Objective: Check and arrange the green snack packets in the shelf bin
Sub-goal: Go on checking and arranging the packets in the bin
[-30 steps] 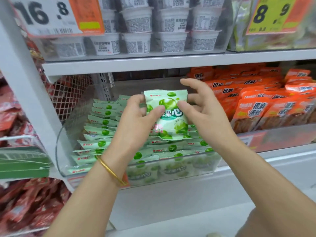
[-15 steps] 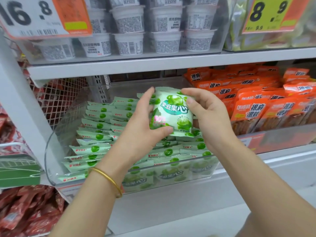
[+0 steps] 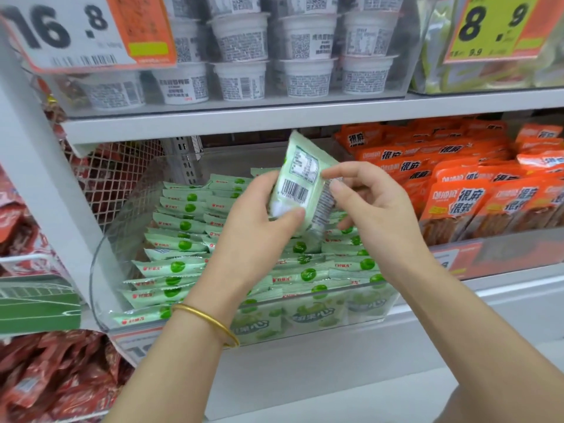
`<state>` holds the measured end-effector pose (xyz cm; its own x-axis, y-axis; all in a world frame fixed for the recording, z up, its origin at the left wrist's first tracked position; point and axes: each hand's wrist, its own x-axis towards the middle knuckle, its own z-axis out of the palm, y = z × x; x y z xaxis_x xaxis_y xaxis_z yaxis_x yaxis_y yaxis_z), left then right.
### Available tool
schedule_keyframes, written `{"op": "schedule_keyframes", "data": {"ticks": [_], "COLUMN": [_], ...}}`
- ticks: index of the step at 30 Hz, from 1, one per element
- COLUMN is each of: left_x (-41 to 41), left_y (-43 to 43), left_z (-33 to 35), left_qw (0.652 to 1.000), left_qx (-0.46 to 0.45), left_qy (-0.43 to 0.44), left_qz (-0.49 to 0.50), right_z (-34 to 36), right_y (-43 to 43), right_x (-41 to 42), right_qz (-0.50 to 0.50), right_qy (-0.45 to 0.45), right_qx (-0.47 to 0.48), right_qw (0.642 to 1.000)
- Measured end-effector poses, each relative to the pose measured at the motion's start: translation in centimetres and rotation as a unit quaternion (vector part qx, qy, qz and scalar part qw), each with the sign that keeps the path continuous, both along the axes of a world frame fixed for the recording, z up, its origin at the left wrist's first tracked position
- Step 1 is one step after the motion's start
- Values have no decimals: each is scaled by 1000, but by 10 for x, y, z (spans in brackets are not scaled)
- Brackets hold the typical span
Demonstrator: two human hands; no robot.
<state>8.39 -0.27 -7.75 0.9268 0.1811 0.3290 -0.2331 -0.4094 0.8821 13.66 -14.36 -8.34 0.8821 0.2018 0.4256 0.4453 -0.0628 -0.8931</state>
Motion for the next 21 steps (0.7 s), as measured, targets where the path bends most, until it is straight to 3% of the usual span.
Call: {"op": "schedule_keyframes", "data": {"ticks": [4, 7, 15, 18, 21], "left_x": [-4, -3, -4, -3, 0], "left_y": [6, 10, 11, 12, 9], "left_z": [1, 0, 0, -2, -8], "left_qw": [995, 992, 986, 990, 997], "left_qx": [-84, -90, -105, -78, 75], "left_qy": [-3, -3, 3, 10, 6], "left_qz": [-48, -91, -127, -114, -16], "right_z": [-5, -6, -8, -7, -7], "right_y": [-2, -1, -2, -1, -1], "right_x": [4, 6, 7, 6, 4], "right_qz": [45, 88, 88, 90, 66], "right_qy": [65, 119, 107, 96, 79], "right_qx": [35, 78, 96, 91, 77], "right_qw": [996, 986, 986, 987, 992]}}
